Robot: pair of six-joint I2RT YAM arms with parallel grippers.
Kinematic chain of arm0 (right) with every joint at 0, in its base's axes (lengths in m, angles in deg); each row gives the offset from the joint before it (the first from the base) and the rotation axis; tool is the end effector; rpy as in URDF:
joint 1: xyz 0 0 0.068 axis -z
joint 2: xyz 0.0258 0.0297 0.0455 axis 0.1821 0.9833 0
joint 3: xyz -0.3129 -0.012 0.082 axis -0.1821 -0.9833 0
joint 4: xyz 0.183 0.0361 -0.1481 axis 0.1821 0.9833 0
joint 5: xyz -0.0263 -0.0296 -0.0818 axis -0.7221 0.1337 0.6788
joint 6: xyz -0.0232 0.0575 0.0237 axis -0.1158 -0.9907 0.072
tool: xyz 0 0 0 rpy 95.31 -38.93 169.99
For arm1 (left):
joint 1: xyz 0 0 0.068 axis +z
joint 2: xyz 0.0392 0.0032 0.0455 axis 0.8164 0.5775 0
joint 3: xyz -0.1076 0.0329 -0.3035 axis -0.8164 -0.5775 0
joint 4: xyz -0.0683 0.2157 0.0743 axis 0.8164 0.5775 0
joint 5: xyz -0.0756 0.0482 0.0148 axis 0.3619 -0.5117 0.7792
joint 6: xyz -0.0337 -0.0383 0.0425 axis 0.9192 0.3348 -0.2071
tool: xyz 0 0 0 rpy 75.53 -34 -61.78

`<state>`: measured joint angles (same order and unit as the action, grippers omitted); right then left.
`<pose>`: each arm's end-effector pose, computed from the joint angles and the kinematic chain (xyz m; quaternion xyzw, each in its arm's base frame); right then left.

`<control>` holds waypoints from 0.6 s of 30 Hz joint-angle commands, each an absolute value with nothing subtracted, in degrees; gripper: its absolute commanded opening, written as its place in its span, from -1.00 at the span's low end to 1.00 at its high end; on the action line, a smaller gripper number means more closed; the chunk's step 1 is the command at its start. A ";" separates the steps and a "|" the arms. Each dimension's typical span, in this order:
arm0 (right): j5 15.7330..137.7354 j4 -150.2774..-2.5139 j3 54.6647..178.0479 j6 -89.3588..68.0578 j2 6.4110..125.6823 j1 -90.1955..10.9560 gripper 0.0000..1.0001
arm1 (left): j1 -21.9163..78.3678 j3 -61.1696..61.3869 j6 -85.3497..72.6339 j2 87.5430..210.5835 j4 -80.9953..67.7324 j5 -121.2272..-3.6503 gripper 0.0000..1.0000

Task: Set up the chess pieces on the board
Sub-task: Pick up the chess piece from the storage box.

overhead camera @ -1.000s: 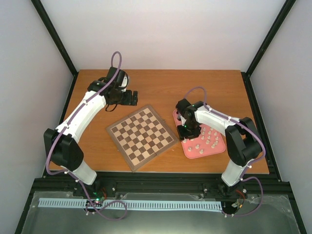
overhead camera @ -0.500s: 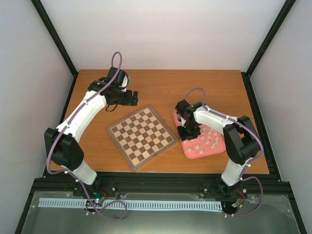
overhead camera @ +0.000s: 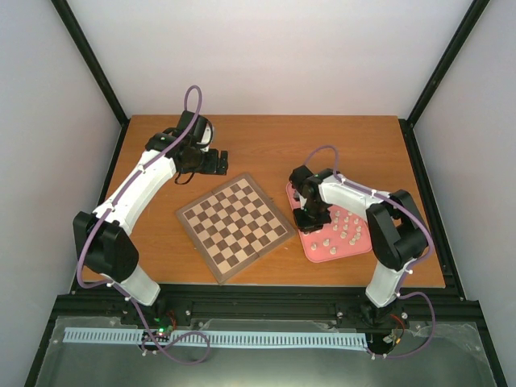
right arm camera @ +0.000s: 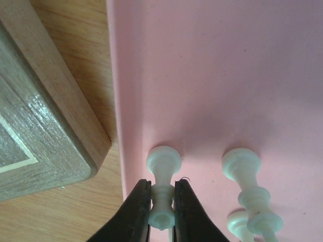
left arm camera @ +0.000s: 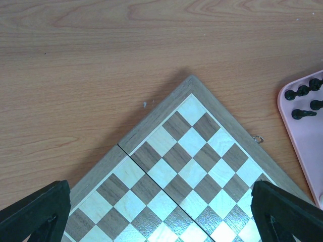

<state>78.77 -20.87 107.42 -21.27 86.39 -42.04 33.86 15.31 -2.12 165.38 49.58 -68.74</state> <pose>0.2492 0.1591 0.2212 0.1224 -0.9913 -0.0414 0.0270 0.2980 -0.1155 0.3649 0.0470 0.9611 -0.1011 0.2527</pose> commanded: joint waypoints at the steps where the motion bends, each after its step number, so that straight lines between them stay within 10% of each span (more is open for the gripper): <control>1: 79.90 -19.21 109.33 -21.41 87.39 -42.27 -0.92 | 33.98 16.12 -2.38 165.29 50.41 -68.34 0.99; 18: 83.24 -1.53 139.77 -17.90 95.73 -45.53 -0.94 | 33.93 15.56 -1.83 164.01 50.30 -68.54 0.99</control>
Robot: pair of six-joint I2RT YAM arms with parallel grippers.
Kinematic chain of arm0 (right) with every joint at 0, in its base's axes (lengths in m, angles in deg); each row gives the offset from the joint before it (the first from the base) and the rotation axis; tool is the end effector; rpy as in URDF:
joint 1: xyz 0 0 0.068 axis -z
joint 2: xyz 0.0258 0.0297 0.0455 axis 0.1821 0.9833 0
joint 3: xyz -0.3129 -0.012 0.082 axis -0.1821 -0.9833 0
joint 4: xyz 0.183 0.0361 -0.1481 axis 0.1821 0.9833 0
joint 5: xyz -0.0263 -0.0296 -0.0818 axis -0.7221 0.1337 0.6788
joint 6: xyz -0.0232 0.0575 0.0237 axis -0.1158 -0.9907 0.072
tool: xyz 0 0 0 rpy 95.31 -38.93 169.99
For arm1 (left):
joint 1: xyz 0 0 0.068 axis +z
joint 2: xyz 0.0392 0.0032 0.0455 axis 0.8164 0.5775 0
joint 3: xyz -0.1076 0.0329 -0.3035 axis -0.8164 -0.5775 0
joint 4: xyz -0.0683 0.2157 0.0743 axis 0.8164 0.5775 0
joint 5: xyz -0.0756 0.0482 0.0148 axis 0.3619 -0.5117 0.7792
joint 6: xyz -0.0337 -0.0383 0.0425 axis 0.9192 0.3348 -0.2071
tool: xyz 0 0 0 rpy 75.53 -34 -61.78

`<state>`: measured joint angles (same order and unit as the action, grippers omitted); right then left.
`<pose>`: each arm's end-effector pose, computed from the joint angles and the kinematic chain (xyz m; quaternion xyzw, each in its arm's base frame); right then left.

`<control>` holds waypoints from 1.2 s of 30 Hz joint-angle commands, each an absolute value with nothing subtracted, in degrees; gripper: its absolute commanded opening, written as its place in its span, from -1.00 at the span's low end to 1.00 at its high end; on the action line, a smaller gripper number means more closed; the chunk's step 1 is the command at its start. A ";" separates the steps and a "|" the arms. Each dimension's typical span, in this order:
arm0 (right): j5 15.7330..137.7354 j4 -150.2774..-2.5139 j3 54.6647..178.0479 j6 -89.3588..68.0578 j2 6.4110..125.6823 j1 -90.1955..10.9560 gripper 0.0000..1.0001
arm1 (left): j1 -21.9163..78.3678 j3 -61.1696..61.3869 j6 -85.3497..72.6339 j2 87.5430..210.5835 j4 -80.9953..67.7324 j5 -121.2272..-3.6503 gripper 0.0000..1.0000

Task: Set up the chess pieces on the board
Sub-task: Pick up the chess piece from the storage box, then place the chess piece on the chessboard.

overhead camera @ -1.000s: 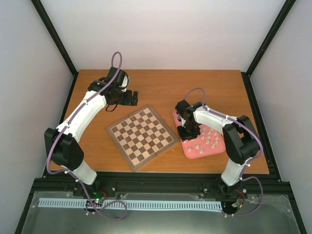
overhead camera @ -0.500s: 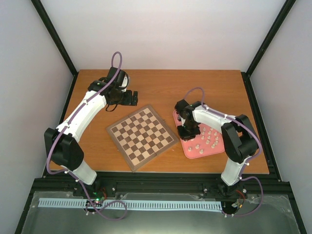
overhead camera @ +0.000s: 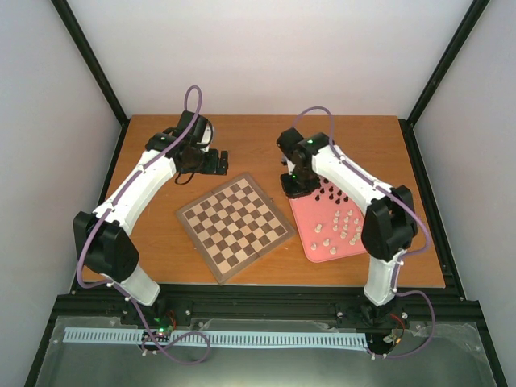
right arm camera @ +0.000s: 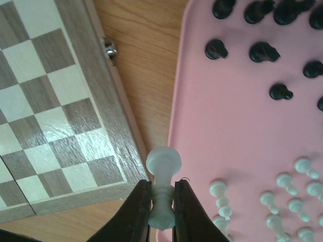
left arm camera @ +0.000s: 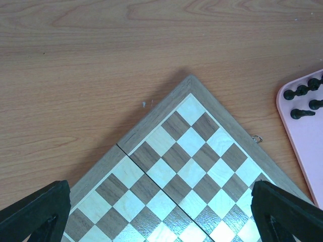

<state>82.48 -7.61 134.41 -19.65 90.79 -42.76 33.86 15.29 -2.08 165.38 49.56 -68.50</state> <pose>0.2971 0.1897 0.3051 -0.1439 0.9867 0.0452 0.0608 0.2979 -0.1157 0.3649 0.0472 0.9610 -0.1031 0.2521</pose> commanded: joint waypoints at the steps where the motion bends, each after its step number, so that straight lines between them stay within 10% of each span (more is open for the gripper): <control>1: 82.85 -1.05 141.24 -17.83 97.01 -46.08 -0.94 | 33.91 15.54 -1.77 163.87 50.31 -68.83 0.99; 36: 79.89 4.02 162.53 -17.08 118.11 -52.86 -0.94 | 46.11 2.81 5.09 157.15 50.68 -78.10 1.00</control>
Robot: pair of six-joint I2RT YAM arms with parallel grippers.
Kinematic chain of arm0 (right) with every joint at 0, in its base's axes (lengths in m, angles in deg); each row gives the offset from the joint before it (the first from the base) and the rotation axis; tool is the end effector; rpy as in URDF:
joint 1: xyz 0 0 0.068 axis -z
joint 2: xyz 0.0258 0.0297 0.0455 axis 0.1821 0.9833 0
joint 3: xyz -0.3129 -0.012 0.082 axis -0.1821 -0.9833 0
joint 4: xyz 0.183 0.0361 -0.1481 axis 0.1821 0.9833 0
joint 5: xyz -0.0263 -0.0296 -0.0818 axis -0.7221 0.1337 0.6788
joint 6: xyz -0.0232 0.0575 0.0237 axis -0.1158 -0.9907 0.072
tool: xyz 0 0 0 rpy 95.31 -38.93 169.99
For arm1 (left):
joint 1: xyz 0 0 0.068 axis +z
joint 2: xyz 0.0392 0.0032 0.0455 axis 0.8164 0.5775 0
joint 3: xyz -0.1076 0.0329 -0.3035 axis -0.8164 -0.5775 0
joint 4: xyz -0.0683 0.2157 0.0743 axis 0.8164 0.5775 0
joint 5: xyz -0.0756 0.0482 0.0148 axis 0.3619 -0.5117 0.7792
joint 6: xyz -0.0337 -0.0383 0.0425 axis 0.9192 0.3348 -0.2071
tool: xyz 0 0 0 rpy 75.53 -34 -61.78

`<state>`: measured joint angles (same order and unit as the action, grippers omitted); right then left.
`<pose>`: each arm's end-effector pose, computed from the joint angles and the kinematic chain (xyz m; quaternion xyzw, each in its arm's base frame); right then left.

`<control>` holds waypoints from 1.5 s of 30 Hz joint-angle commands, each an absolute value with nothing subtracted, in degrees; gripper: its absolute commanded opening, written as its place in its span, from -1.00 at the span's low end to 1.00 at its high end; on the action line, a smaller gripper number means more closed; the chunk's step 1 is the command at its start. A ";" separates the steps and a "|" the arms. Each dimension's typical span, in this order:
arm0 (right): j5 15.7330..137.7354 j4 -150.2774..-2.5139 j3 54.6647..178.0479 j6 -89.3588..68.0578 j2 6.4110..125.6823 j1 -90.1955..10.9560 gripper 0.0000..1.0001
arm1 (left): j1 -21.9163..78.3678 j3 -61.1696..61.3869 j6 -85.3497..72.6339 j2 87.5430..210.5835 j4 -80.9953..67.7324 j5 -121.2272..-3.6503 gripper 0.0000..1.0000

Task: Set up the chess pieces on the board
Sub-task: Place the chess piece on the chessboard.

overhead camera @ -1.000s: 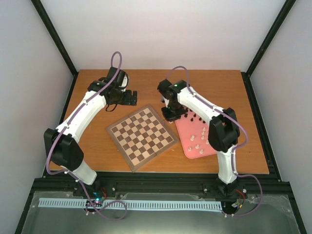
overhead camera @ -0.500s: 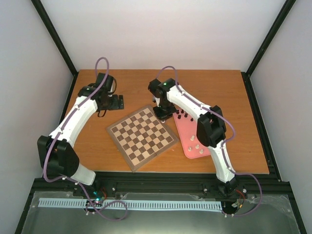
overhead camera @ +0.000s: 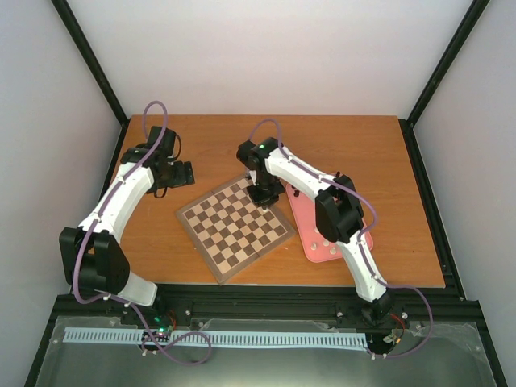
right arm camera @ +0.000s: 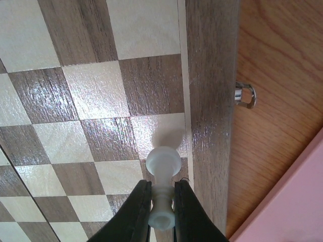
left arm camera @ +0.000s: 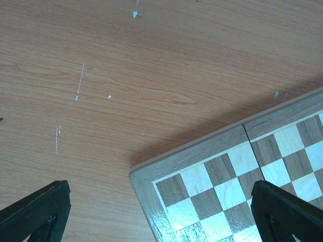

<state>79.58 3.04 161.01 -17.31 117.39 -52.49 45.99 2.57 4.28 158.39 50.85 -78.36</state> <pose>0.3361 0.3085 0.2331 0.2453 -0.9684 -0.0282 0.0362 0.2683 -0.0341 0.3342 -0.1285 0.9666 0.0064 0.2216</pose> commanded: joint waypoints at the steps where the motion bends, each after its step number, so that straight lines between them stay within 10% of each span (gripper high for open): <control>1: 79.82 4.03 162.59 -17.10 118.31 -52.86 -0.94 | 46.07 2.89 5.12 157.22 50.61 -77.96 0.99; 45: 80.45 5.12 165.32 -16.17 121.75 -52.86 -0.91 | 46.11 3.35 4.65 158.31 49.56 -74.58 0.99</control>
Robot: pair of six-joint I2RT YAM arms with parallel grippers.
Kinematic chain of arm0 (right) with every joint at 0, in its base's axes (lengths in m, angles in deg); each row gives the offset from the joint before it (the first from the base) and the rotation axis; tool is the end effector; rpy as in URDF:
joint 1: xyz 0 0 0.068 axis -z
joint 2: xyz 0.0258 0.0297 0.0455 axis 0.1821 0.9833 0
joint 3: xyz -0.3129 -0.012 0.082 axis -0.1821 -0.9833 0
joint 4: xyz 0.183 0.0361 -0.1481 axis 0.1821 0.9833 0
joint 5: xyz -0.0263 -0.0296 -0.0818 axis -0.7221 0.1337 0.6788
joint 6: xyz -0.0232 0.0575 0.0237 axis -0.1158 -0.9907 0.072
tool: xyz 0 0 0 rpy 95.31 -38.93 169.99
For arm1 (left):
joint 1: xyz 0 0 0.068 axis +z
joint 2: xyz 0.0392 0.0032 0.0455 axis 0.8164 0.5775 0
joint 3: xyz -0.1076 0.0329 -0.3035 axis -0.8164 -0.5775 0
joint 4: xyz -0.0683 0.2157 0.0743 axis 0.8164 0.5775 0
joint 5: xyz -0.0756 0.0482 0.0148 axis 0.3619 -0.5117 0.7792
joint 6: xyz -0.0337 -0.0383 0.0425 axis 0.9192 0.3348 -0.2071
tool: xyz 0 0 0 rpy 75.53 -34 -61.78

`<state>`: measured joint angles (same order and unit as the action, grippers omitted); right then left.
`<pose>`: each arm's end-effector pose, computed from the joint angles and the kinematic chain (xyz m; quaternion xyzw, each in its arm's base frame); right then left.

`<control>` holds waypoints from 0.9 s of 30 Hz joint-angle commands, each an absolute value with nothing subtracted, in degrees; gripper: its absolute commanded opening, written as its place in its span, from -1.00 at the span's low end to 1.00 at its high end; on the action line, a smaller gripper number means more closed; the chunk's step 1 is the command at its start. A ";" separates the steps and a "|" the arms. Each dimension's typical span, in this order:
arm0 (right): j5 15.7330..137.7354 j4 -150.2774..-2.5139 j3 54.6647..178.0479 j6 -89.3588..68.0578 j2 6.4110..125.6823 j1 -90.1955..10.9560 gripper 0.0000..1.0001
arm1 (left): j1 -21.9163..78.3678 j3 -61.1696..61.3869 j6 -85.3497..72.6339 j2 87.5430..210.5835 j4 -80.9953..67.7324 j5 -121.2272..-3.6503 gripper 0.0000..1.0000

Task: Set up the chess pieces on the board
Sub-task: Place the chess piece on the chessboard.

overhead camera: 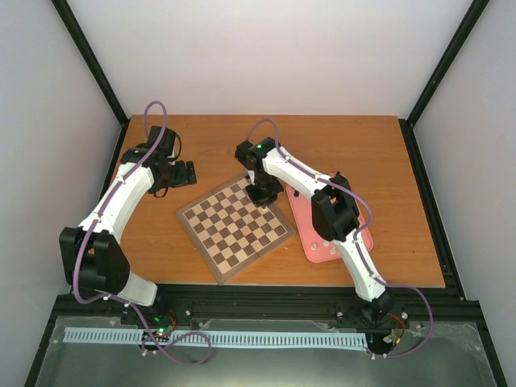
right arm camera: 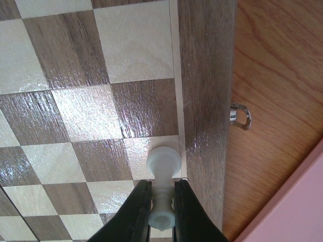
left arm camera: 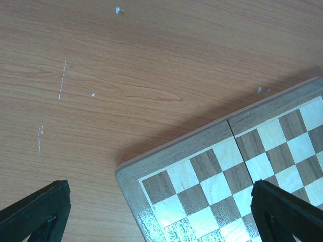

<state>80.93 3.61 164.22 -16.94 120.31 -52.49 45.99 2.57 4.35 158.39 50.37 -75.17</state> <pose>0.3450 0.3149 0.2231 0.2487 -0.9679 -0.0168 0.0328 0.2689 -0.0372 0.3344 -0.1235 0.9677 -0.0211 0.2186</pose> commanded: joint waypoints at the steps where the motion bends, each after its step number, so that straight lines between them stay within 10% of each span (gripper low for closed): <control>1: 80.36 5.24 165.17 -16.18 121.62 -52.88 -0.91 | 46.11 3.31 4.54 158.37 49.60 -74.57 0.99; 27: 79.46 4.84 163.24 -15.62 120.33 -54.09 -0.82 | 46.11 3.41 4.49 159.13 49.36 -74.06 0.99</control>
<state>80.52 4.13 164.05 -16.33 120.31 -53.10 45.99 2.57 4.35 158.67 50.34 -74.71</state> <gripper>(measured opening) 0.101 0.997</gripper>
